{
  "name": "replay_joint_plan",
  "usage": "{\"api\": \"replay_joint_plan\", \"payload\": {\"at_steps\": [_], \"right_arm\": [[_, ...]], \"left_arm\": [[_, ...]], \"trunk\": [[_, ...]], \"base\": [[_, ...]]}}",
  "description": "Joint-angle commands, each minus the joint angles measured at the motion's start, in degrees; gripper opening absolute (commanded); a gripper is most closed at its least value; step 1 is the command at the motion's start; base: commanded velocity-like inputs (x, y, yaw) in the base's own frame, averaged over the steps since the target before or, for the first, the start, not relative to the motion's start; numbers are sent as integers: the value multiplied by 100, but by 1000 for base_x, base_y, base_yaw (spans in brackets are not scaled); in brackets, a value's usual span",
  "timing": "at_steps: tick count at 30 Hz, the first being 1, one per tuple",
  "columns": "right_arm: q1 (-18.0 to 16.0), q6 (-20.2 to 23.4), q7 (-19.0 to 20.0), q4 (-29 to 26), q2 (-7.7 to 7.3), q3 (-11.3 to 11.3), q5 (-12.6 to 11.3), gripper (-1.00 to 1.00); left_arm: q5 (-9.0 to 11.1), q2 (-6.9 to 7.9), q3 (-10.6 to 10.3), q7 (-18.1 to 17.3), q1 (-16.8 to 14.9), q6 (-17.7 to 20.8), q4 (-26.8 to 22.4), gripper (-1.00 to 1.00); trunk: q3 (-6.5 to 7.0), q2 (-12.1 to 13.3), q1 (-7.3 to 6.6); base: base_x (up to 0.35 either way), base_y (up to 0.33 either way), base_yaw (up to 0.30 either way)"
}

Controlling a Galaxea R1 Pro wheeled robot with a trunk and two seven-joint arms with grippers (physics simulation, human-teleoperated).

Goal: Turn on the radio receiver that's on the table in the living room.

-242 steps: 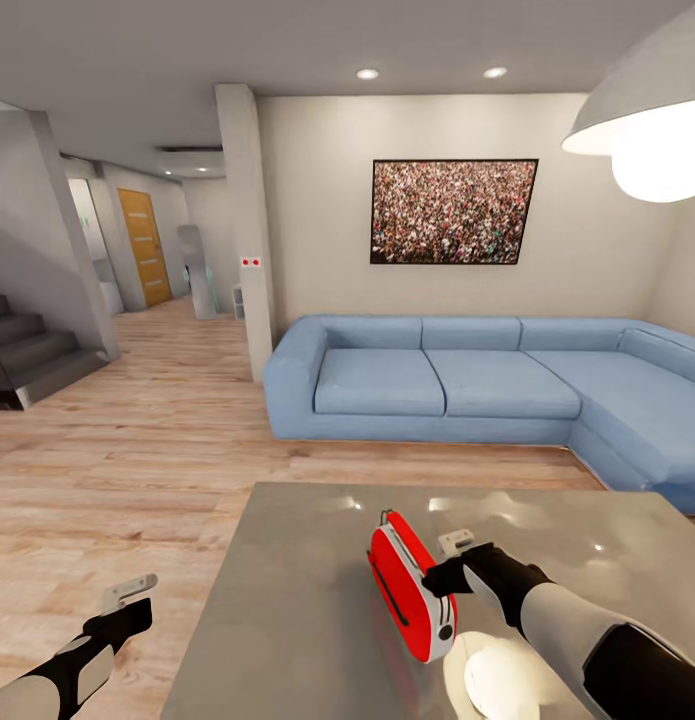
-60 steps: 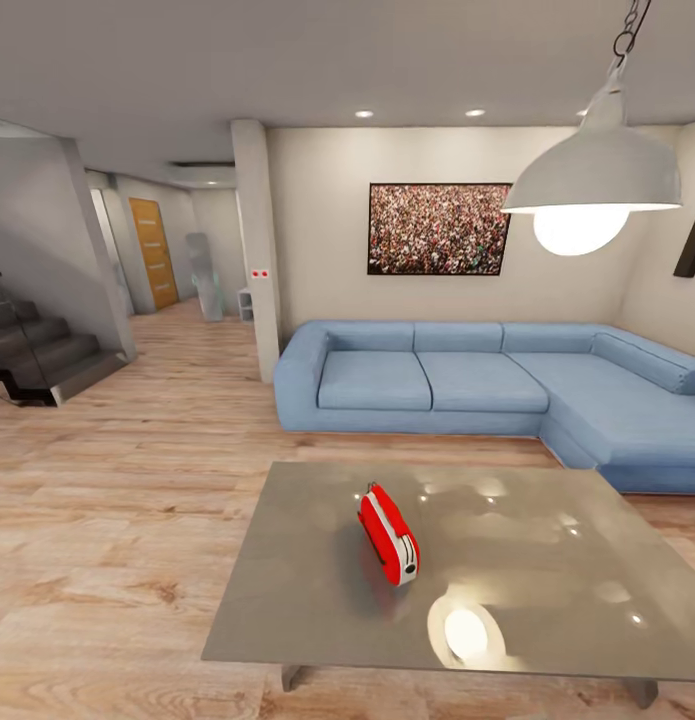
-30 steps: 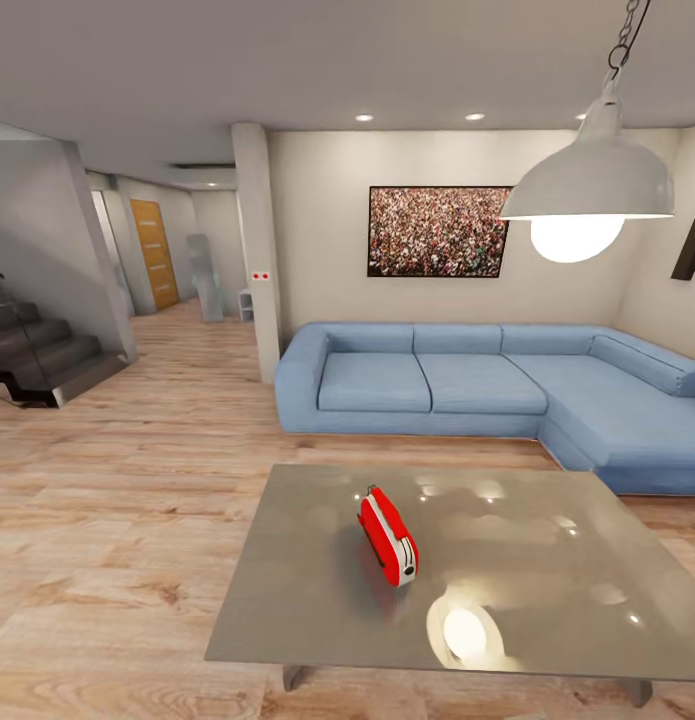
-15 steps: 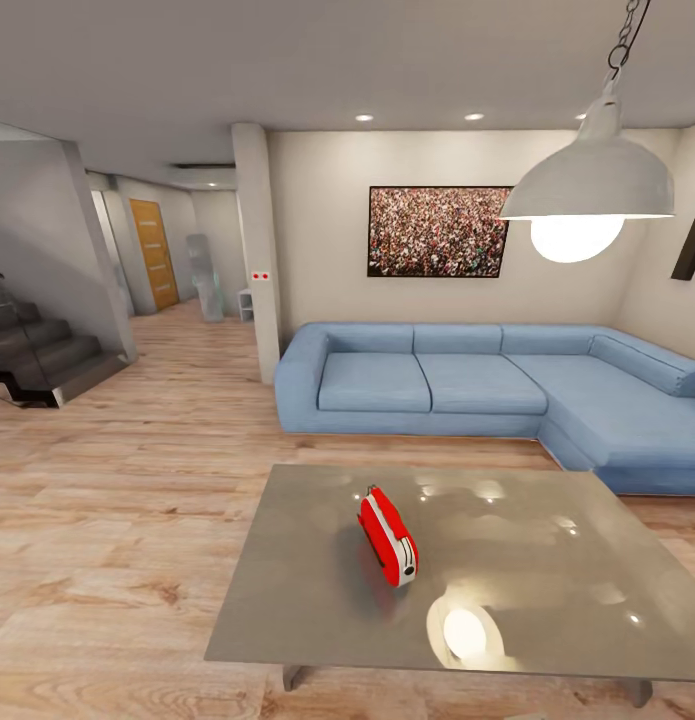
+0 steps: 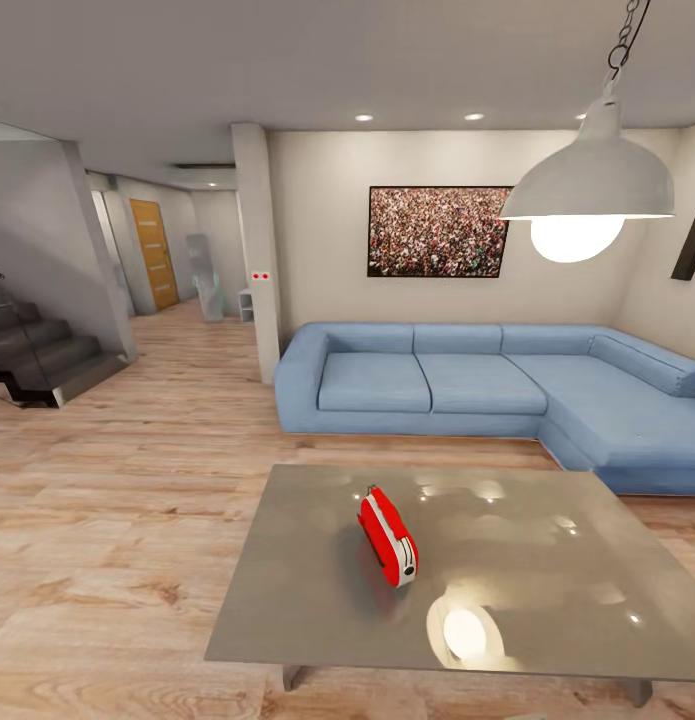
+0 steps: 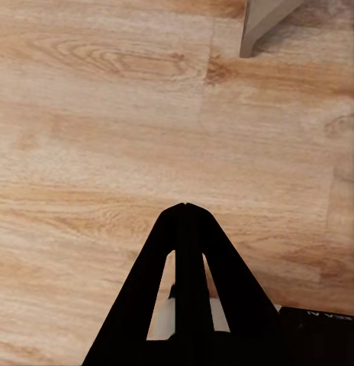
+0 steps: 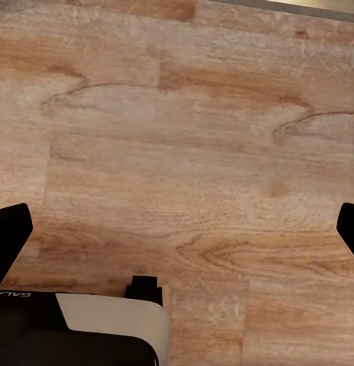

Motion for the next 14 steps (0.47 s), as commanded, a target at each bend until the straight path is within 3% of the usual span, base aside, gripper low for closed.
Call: {"api": "replay_joint_plan", "payload": {"at_steps": [1,9,11,14], "right_arm": [[0,0,0,0,0,0,0,100],[0,0,0,0,0,0,0,100],[0,0,0,0,0,0,-1,100],[0,0,0,0,0,0,-1,100]], "left_arm": [[1,-7,-1,0,0,0,-2,-100],[10,-24,3,-18,0,-10,-2,-100],[16,-131,3,-43,0,-37,-7,-100],[13,-417,3,-58,11,-8,2,-100]], "trunk": [[0,0,0],[0,0,0],[0,0,0],[0,0,0]], "base": [[0,0,0],[0,0,0],[0,0,0],[0,0,0]]}}
